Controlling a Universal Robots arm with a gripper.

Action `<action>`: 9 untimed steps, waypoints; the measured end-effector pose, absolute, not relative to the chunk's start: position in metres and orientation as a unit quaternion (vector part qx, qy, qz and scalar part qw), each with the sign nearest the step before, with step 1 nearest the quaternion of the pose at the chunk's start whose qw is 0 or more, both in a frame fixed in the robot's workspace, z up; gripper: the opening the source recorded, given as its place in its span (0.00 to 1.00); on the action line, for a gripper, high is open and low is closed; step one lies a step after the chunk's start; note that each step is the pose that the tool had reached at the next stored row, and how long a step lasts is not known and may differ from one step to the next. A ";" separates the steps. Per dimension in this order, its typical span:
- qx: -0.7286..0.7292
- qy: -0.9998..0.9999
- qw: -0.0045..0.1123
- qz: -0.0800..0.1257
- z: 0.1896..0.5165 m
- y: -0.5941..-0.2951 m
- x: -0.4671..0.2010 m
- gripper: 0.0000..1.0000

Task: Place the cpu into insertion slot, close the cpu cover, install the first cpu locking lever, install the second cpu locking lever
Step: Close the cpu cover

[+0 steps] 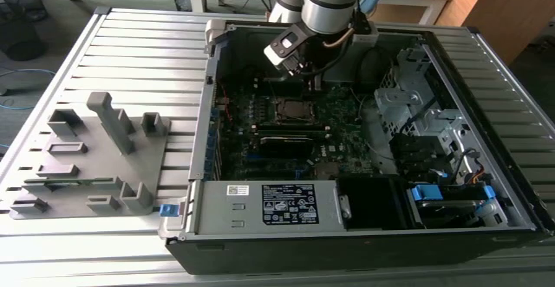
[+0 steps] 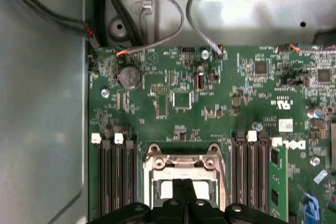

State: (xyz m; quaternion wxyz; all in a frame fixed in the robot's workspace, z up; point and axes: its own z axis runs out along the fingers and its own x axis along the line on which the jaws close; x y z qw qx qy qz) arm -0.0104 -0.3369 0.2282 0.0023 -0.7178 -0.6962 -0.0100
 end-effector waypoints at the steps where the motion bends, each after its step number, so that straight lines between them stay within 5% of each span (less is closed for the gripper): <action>1: -0.718 -0.696 0.002 -0.010 0.228 -0.337 -0.011 0.11; 9: -0.718 -0.696 0.000 -0.008 0.226 -0.337 -0.020 0.11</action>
